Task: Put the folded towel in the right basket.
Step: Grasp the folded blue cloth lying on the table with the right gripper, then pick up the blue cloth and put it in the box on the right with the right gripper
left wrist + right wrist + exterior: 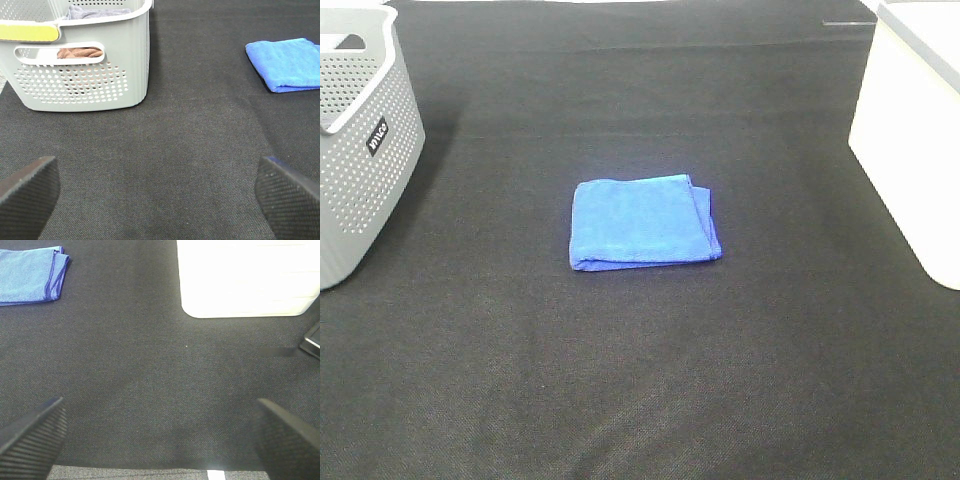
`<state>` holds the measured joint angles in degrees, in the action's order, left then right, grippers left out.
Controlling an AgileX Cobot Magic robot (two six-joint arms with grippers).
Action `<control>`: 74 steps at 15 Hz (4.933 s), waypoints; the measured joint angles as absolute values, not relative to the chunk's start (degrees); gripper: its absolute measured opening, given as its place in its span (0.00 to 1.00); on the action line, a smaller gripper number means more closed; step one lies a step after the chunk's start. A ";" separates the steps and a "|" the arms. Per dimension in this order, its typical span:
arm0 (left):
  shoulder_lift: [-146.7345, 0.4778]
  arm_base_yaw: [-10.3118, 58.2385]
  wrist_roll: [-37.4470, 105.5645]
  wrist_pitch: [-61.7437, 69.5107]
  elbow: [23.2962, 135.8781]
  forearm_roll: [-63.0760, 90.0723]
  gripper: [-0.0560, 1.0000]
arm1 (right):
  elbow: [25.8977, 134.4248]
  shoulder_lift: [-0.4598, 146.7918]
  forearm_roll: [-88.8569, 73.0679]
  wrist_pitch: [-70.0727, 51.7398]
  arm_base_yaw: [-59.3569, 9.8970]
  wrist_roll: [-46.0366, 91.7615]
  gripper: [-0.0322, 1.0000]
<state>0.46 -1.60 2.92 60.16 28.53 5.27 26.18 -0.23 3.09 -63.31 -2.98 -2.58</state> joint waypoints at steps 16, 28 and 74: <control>0.46 -1.60 2.92 60.16 28.53 5.27 0.99 | 81.36 85.77 -19.88 -63.31 -4.30 5.27 0.91; 0.46 -1.60 2.92 60.16 28.53 5.27 0.99 | 107.83 137.74 -29.28 -58.10 -10.26 6.99 0.91; 0.46 -1.60 2.92 60.16 28.53 5.10 0.99 | 134.01 128.97 -3.44 -70.19 16.16 0.52 0.87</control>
<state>0.46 -1.60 2.92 60.16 28.53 5.10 134.01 128.97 -3.44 -70.19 16.16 0.52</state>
